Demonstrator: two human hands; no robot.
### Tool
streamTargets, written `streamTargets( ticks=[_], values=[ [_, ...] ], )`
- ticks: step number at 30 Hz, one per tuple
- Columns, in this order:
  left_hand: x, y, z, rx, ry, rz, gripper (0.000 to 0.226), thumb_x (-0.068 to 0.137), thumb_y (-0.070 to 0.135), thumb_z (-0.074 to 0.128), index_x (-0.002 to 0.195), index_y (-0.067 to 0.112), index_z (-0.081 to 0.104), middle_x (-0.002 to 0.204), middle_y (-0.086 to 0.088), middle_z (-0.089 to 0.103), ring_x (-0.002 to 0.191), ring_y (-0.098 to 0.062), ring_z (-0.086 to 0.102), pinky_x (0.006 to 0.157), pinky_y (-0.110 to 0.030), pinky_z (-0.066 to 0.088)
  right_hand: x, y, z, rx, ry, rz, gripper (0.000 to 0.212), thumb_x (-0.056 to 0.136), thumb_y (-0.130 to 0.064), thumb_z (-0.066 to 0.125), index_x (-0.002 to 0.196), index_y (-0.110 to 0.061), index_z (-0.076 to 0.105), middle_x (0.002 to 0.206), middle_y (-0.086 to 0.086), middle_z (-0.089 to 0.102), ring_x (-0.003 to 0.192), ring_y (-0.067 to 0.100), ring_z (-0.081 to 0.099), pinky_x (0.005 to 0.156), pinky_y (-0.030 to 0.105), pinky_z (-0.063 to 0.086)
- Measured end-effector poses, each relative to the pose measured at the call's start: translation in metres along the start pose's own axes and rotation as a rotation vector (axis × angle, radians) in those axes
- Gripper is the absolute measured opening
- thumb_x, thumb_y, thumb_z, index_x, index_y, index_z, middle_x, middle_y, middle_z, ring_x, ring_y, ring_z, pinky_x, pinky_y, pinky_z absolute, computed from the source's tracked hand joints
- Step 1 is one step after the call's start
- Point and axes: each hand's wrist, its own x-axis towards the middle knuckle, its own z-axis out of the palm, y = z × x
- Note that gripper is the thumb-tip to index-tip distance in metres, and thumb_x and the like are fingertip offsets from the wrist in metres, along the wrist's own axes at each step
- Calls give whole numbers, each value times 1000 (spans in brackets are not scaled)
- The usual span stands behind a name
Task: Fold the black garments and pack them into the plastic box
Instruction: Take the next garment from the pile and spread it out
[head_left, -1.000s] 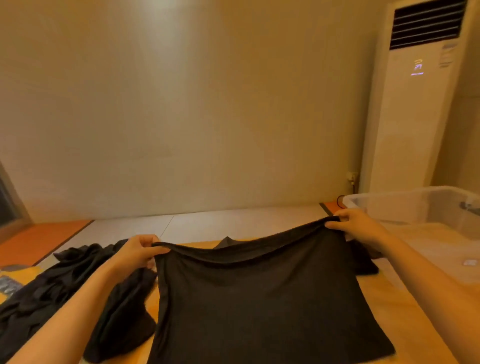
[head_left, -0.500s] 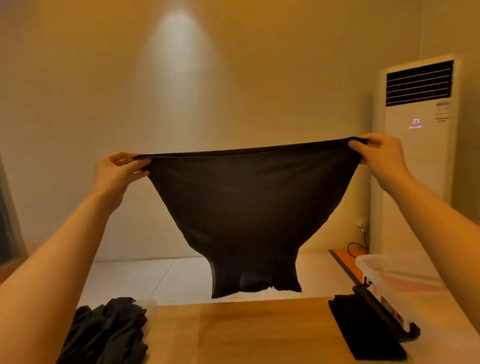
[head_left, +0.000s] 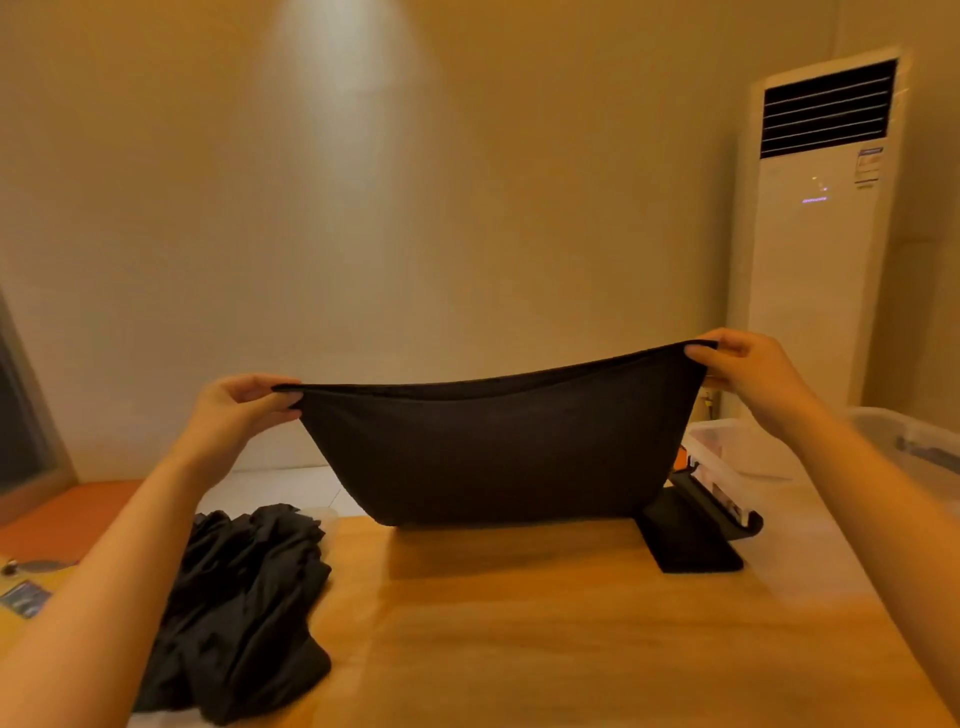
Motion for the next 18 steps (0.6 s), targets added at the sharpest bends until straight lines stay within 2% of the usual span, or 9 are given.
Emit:
streamTargets(
  ticks=[3,5,6,7,9,11,15,18],
  values=[
    [-33,-4,-7,49,-7,-8,16,91,4,60,102,10,69,99,-8,72,88,-16,69,75,-24,57,-32,4,-1,41,-34,29,10,93,-10,57,94,-11,67,80,-1,70,80,14,67,69,18,56],
    [-52,-7,-14,85,11,-12,16,92,8,59,102,15,70,97,-2,72,89,-15,65,79,-26,50,-56,0,-1,101,-52,43,9,91,-18,61,93,-12,66,76,-7,72,79,11,67,67,17,55],
    [-61,-8,-18,87,19,-21,16,92,9,59,101,17,70,94,2,73,90,-16,64,79,-26,48,-69,-3,0,142,-64,42,20,83,-29,67,93,-12,66,75,-8,72,78,9,68,66,16,54],
    [-71,-10,-21,83,23,-33,17,93,10,59,99,19,71,90,5,73,90,-16,63,80,-26,47,-80,-6,-1,162,-74,37,39,70,-43,74,92,-12,66,75,-9,72,77,8,68,65,16,54],
    [-89,-14,-27,71,18,-67,17,92,9,59,98,19,71,90,2,73,93,-20,64,84,-28,47,-101,-7,-3,169,-92,25,70,45,-62,81,92,-13,66,77,-8,72,78,6,69,66,16,54],
    [-109,-17,-31,39,-10,-101,17,92,6,58,97,16,70,90,-1,73,94,-21,65,86,-30,47,-119,-4,-6,165,-120,21,80,36,-69,83,91,-13,66,78,-6,72,78,6,69,67,17,54],
    [-151,-21,-37,-33,-72,-135,16,91,-1,54,95,8,67,80,-3,71,82,-19,65,81,-28,50,-153,8,-17,146,-151,38,67,40,-68,84,86,-21,73,85,0,71,85,13,68,76,24,56],
    [-184,-24,-43,-82,-99,-140,19,90,-4,52,91,7,68,82,-5,70,82,-15,67,75,-19,55,-187,14,-25,159,-199,59,51,50,-57,86,85,-21,74,87,5,70,87,19,67,79,27,55]
  ],
)
